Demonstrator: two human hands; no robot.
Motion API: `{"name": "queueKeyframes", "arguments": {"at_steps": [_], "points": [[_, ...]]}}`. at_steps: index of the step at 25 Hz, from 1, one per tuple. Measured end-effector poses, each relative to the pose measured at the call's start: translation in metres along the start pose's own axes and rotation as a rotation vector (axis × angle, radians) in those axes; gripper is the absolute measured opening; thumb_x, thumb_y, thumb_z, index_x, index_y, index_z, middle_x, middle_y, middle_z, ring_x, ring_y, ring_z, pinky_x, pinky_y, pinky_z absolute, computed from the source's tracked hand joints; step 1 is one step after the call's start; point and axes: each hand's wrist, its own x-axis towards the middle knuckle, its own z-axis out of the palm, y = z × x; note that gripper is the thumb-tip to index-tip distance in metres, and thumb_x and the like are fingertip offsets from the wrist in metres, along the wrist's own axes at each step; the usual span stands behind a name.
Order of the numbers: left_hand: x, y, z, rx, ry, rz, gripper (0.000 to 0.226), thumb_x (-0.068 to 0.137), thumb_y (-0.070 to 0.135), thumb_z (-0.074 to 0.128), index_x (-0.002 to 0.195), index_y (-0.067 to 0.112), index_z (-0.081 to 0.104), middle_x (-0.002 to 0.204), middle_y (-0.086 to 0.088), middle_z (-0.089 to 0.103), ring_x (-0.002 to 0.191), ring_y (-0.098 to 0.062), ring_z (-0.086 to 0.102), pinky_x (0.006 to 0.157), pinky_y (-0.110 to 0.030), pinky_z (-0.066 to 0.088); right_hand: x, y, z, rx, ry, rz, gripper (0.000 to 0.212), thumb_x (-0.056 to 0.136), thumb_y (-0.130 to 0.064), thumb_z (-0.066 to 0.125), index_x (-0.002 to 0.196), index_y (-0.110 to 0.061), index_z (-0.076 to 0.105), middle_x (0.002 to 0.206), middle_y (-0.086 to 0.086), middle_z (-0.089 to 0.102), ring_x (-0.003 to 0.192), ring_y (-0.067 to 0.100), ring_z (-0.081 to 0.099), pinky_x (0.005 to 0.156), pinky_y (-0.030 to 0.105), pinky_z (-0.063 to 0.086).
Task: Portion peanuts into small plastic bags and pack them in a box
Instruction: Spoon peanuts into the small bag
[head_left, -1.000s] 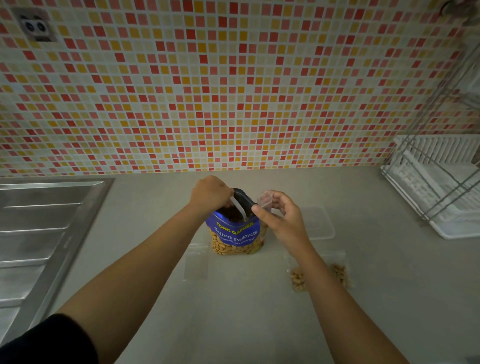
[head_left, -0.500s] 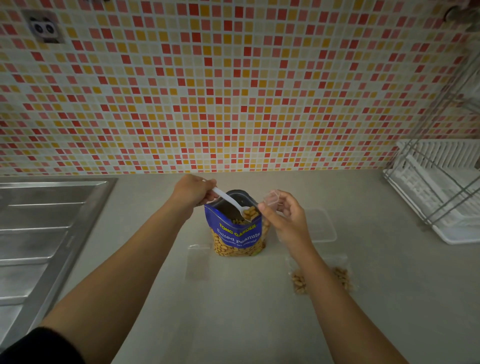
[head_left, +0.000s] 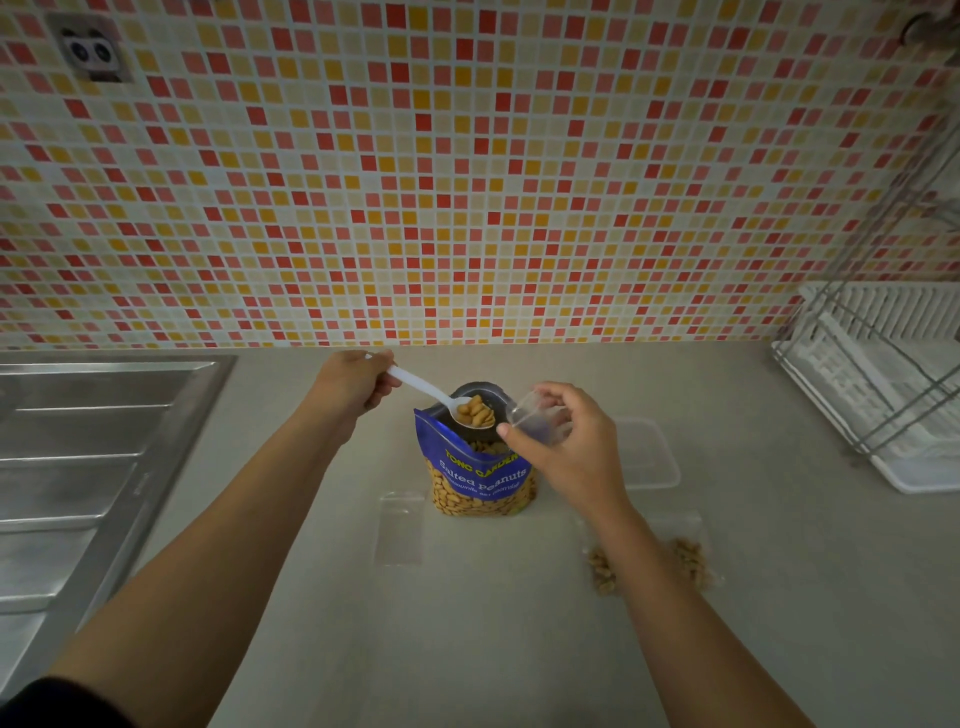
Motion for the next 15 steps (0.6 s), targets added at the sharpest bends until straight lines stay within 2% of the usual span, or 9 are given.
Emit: {"name": "queueKeyframes", "arguments": {"at_steps": [2,7,12,15], "points": [[-0.001,0.014,-0.006,-0.064,0.023,0.003,0.016,0.095,0.02,0.05,0.093,0.007,0.06,0.069,-0.005,0.059,0.061,-0.011,0.049,0.06,-0.021,0.043,0.002,-0.001,0.005,-0.078,-0.008,-0.058,0.054,0.063,-0.041,0.081,0.109,-0.021,0.059,0.096,-0.013,0.057,0.085,0.003,0.055,0.07,0.023,0.051],[-0.01,0.044,-0.011,-0.102,-0.012,0.083,0.018,0.095,0.019,0.051,0.081,0.01,0.06,0.069,-0.006,0.059,0.06,-0.011,0.048,0.057,-0.02,0.042,0.008,-0.008,0.013,-0.15,-0.032,-0.063,0.06,0.063,-0.044,0.081,0.113,-0.02,0.059,0.097,-0.015,0.054,0.083,0.003,0.053,0.067,0.012,0.042],[-0.018,0.053,-0.001,0.022,-0.033,0.143,0.02,0.094,0.02,0.052,0.097,0.003,0.063,0.07,-0.005,0.061,0.06,-0.01,0.051,0.057,-0.019,0.043,0.009,-0.009,0.018,-0.124,-0.007,-0.029,0.061,0.063,-0.05,0.078,0.114,-0.023,0.057,0.097,-0.017,0.054,0.085,0.003,0.055,0.069,0.021,0.05],[-0.032,0.068,0.01,0.189,-0.055,0.331,0.02,0.094,0.022,0.052,0.091,0.008,0.065,0.073,-0.003,0.063,0.063,-0.01,0.055,0.058,-0.017,0.043,0.009,-0.012,0.02,-0.091,0.033,-0.031,0.057,0.062,-0.048,0.079,0.11,-0.023,0.059,0.096,-0.017,0.057,0.083,0.003,0.056,0.07,0.021,0.049]]}}
